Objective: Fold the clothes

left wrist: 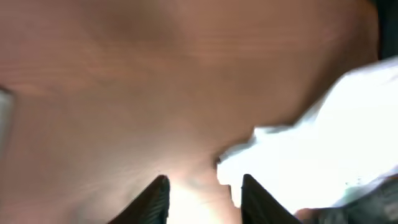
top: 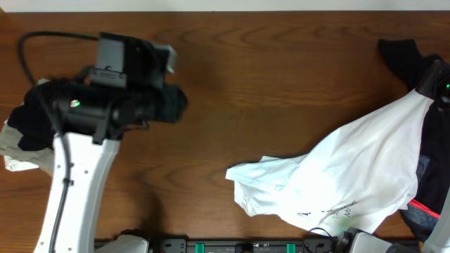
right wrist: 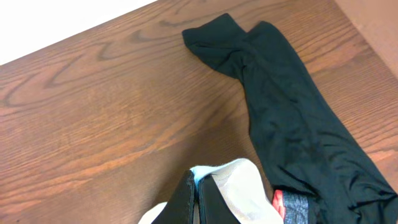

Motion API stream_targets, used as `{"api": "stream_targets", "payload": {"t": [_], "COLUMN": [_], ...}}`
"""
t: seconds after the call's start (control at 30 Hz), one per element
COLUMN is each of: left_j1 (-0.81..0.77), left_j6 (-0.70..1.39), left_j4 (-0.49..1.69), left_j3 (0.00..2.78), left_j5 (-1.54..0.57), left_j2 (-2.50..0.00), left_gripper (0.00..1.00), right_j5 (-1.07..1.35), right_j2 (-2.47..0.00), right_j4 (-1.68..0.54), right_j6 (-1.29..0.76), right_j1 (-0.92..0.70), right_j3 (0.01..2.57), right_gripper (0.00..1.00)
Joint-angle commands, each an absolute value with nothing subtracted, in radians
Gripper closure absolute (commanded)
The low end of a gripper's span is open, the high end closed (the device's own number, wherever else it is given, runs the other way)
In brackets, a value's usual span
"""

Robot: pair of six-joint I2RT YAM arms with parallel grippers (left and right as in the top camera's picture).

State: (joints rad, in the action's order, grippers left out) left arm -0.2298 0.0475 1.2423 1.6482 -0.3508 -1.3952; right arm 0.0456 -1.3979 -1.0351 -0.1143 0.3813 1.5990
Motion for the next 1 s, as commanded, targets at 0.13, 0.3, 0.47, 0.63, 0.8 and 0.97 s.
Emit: {"api": "stream_targets", "payload": {"t": [0.13, 0.3, 0.47, 0.63, 0.8, 0.97], "left_j1": [-0.316, -0.348, -0.351, -0.351, -0.351, -0.351], "left_j6": [0.134, 0.152, 0.197, 0.197, 0.196, 0.192], "left_j4": [1.255, 1.092, 0.929, 0.811, 0.748, 0.738], "left_j3": [1.434, 1.253, 1.102, 1.003, 0.963, 0.963], "left_j5": [-0.49, -0.635, -0.666, -0.75, -0.786, -0.786], "left_j2": [-1.481, -1.503, -1.525, -1.565, -1.637, -1.732], "left_gripper": [0.51, 0.46, 0.39, 0.34, 0.32, 0.32], "right_j5": [0.084, 0.086, 0.086, 0.086, 0.086, 0.086], "right_j2": [-1.383, -1.383, -1.383, -1.383, -1.383, -1.383], "right_j4": [-1.041, -1.04, -1.04, -1.041, -1.041, -1.042], "right_j6": [-0.118, -0.118, -0.118, -0.118, -0.118, -0.118], "right_j1": [0.391, 0.391, 0.391, 0.391, 0.391, 0.391], "right_j3": [1.608, 1.608, 1.608, 1.608, 1.608, 1.608], "right_gripper": [0.99, 0.99, 0.99, 0.99, 0.99, 0.99]}}
